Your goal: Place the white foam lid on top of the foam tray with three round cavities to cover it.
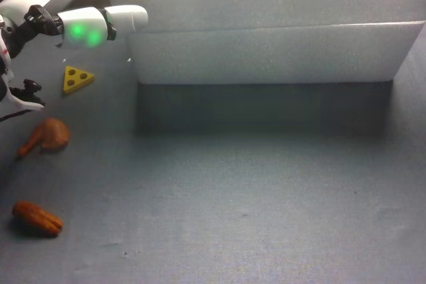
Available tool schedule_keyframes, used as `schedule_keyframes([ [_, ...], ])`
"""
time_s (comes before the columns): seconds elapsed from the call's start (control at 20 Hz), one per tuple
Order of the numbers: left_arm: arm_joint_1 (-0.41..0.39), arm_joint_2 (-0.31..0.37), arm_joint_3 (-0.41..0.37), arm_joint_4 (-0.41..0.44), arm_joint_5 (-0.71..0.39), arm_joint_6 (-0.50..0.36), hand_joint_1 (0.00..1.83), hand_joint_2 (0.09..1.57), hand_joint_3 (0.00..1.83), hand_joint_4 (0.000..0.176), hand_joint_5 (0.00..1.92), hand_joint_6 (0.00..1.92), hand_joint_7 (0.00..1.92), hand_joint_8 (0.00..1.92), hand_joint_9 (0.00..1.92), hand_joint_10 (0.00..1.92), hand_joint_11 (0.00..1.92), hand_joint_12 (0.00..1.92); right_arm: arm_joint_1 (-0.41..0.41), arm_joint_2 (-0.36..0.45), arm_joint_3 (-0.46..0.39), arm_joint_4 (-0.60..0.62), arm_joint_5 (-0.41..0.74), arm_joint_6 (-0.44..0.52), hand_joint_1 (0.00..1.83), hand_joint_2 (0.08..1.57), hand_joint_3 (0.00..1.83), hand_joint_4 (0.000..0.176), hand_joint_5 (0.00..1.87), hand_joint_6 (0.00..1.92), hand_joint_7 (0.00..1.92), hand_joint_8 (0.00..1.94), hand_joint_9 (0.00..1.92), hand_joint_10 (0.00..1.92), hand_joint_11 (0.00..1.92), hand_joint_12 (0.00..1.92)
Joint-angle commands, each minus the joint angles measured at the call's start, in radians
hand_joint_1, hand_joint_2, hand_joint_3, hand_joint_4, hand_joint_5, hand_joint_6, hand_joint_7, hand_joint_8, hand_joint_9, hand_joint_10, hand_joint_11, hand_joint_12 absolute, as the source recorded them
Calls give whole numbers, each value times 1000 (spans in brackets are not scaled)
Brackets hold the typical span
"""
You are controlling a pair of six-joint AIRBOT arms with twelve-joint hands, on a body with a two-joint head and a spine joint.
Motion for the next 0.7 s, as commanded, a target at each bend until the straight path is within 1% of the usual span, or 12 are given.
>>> schedule_keyframes([
  [0.0,0,7,0,5,-117,-3,388,1064,0,13,23,1,0,0,0,0,0,413,4,20,3,-7,119,-4,389,1340,0,0,0,0,0,0,0,0,2,1],
  [0.05,2,6,1,4,-115,-3,383,1061,0,12,17,6,0,0,0,0,0,482,4,20,3,-7,117,-6,391,1347,0,0,0,0,0,0,0,0,9,5],
  [0.1,3,5,4,3,-110,-3,400,1064,1,16,14,5,0,0,0,0,0,492,4,21,3,-4,113,-11,408,1347,0,0,0,0,0,0,0,0,1,1],
  [0.15,1,2,9,3,-102,-3,397,1078,2,3,16,2,0,0,0,0,0,441,4,23,2,8,106,-29,412,1350,0,0,0,0,0,0,0,0,0,0],
  [0.2,-2,-1,13,3,-98,-2,389,1080,2,3,13,0,0,0,0,0,0,433,4,24,2,15,102,-40,423,1340,0,0,0,0,0,0,0,0,0,0],
  [0.3,-12,-9,25,4,-76,2,396,1086,4,16,7,0,0,0,0,0,0,429,4,25,5,22,94,-47,406,1338,0,0,0,0,0,0,0,0,0,0],
  [0.35,-20,-14,34,5,-65,2,393,1087,2,26,1,0,0,0,0,0,0,378,4,24,7,23,92,-47,403,1341,0,0,0,0,0,0,0,0,0,0],
  [0.4,-28,-24,46,5,-54,2,403,1081,0,31,0,0,0,0,0,0,0,284,5,24,8,23,90,-47,386,1344,0,0,0,0,0,0,0,0,0,0],
  [0.45,-35,-30,54,5,-46,2,400,1079,0,36,0,0,0,0,0,0,0,268,8,24,12,23,87,-47,371,1351,3,0,0,0,0,0,0,0,0,0],
  [0.5,-41,-35,61,4,-44,2,408,1077,0,35,0,0,0,0,0,0,0,272,12,24,20,23,84,-47,375,1358,6,0,0,0,0,0,0,0,0,0],
  [0.55,-44,-35,62,4,-45,2,401,1080,0,36,0,0,0,0,0,0,0,223,13,24,23,23,84,-47,341,1360,6,0,0,0,0,0,0,0,0,0],
  [0.65,-54,-41,71,6,-33,3,420,1090,4,22,0,0,0,0,0,0,0,211,13,24,27,22,83,-47,344,1357,3,0,0,0,0,0,0,0,0,0],
])
